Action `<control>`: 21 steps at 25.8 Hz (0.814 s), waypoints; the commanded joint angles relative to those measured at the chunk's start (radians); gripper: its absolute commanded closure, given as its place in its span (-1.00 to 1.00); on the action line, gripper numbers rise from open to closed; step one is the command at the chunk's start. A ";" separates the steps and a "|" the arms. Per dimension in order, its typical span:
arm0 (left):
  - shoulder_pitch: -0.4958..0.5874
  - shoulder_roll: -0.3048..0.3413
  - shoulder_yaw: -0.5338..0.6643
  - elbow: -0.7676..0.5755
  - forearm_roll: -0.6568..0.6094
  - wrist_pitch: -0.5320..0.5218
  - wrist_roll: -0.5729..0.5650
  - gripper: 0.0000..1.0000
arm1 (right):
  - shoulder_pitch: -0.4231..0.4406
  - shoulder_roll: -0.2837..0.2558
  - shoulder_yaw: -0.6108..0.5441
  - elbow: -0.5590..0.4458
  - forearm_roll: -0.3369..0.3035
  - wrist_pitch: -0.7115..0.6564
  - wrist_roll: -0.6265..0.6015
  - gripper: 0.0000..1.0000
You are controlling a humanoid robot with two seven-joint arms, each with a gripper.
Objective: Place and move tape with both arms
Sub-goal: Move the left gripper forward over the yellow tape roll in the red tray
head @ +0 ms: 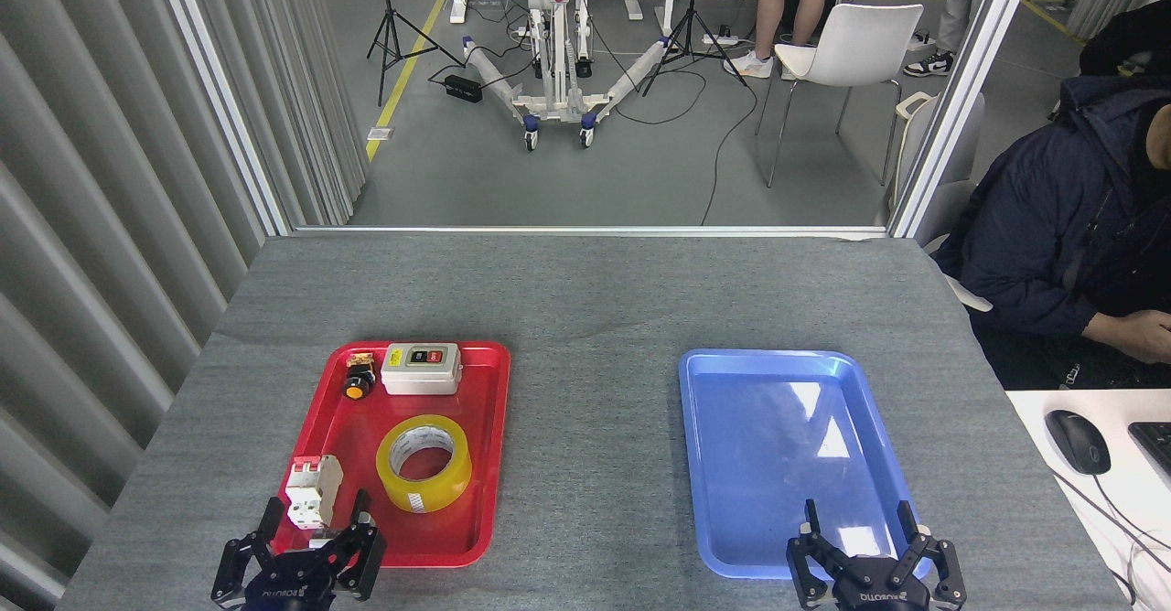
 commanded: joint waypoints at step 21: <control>-0.095 0.021 0.009 0.017 0.004 -0.005 -0.002 -1.00 | -0.001 -0.028 0.040 -0.009 0.000 0.005 -0.003 -1.00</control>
